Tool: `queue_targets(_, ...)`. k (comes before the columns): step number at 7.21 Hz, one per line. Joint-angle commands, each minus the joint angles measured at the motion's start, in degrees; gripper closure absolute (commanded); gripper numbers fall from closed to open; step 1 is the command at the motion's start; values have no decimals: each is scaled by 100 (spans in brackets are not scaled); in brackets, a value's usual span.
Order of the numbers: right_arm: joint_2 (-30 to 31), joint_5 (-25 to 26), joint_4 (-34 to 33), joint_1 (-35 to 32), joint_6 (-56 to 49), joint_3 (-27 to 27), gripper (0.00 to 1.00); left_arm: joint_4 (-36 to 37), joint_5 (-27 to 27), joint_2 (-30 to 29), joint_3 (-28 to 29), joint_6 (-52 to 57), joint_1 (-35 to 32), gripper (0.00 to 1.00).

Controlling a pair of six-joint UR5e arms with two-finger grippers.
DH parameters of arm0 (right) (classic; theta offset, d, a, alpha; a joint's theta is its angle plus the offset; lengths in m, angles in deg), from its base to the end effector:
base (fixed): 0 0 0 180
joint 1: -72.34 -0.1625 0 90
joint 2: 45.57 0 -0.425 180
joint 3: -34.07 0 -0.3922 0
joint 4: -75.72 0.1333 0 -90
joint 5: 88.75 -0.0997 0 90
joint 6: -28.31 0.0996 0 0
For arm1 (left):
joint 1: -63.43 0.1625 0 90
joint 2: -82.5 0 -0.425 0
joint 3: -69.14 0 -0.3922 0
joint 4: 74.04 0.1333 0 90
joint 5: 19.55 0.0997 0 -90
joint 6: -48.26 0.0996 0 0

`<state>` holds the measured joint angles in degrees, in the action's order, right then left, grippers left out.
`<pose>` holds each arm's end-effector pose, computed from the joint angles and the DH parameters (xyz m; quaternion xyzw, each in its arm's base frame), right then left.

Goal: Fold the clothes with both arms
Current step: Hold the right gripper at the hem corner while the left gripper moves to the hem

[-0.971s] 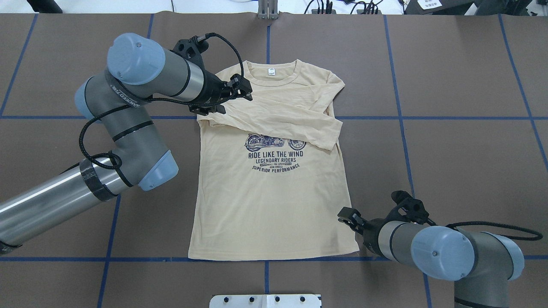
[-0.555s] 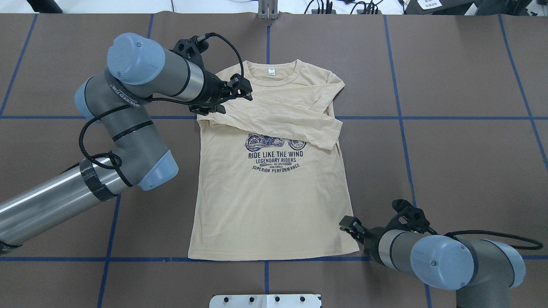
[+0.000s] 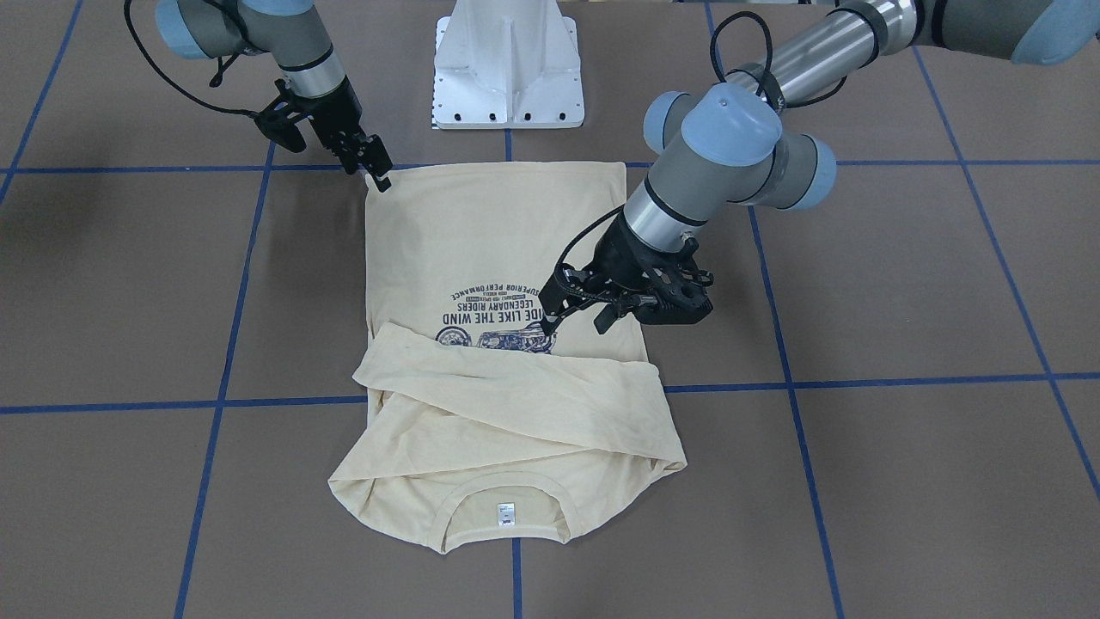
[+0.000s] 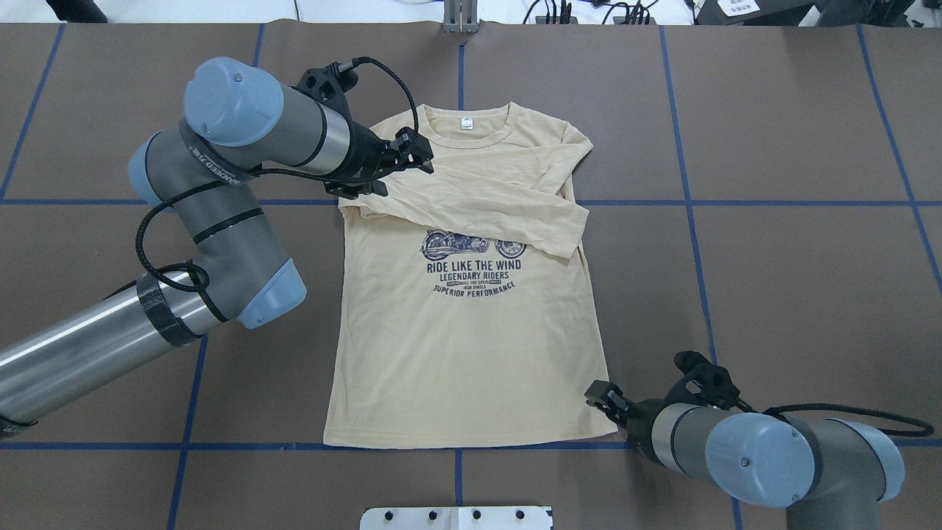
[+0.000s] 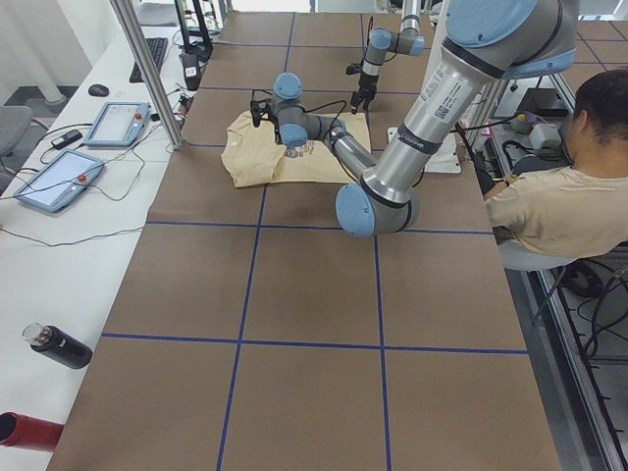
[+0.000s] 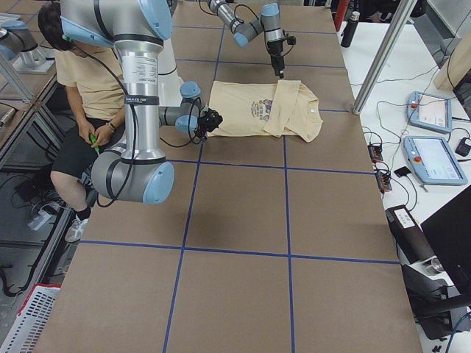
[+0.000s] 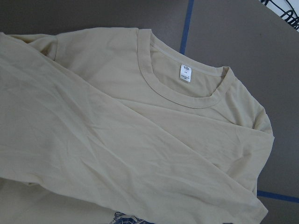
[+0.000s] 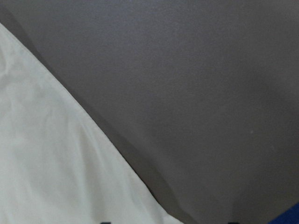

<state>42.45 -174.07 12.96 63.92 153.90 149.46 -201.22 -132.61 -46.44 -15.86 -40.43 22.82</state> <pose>-0.4755 -0.2134 0.3831 -0.0724 -0.4540 0.3500 0.8161 0.4787 -0.5347 0.2094 0.0520 0.5903 -0.1586 0.7898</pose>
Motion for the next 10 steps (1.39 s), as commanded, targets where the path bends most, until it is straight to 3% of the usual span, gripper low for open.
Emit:
queue_targets(1, 13, -2, -9, 16, 0, 0, 13, -26, 3, 1, -8, -26, 0, 14)
queue_targets(10, 13, -2, -9, 138, 0, 36, 14, -35, 20, 10, -8, -35, 0, 14)
